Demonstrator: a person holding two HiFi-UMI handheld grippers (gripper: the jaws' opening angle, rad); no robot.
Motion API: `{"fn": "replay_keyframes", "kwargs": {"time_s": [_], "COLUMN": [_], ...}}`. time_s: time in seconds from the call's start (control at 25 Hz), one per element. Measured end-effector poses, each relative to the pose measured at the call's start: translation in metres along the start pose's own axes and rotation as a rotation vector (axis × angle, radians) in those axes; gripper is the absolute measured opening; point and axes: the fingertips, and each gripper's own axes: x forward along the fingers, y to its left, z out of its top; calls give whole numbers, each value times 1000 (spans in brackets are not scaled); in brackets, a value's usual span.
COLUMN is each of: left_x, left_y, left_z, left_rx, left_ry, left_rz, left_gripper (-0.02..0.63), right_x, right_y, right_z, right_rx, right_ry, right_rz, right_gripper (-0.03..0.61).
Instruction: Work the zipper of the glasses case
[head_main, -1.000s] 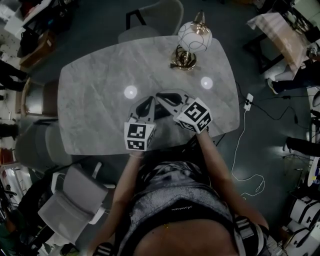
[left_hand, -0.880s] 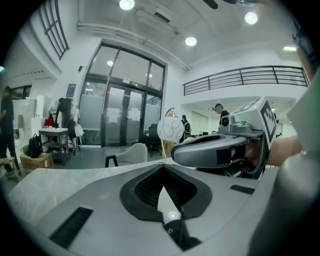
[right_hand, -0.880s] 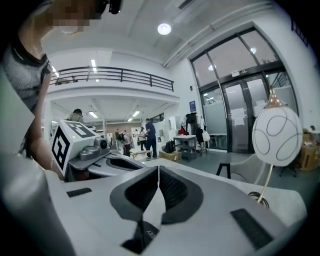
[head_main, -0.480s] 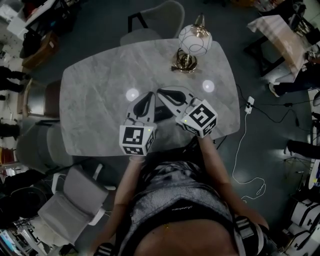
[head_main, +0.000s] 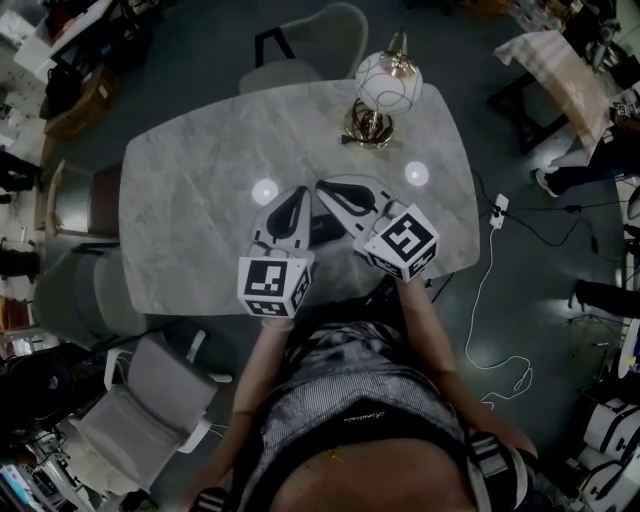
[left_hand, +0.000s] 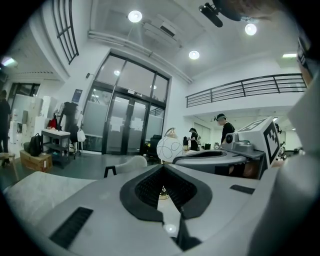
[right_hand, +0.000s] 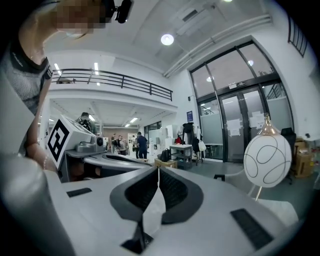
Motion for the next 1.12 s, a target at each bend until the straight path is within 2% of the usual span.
{"fn": "replay_keyframes", "kwargs": {"time_s": [0.56, 0.84, 1.12], "left_x": [-1, 1, -1], "left_y": [-15, -17, -24], "left_z": [3, -2, -1], "left_rx": [4, -19, -7], "left_ry": [-2, 13, 18], "left_rz": [-24, -11, 1], "left_gripper": [6, 6, 6], "right_x": [-11, -13, -18], "right_y": [0, 0, 4], "right_z": [3, 3, 4], "right_rx": [26, 26, 18], "right_ry": [-15, -26, -24], "right_rz": [-8, 10, 21], "right_gripper": [63, 63, 63]}}
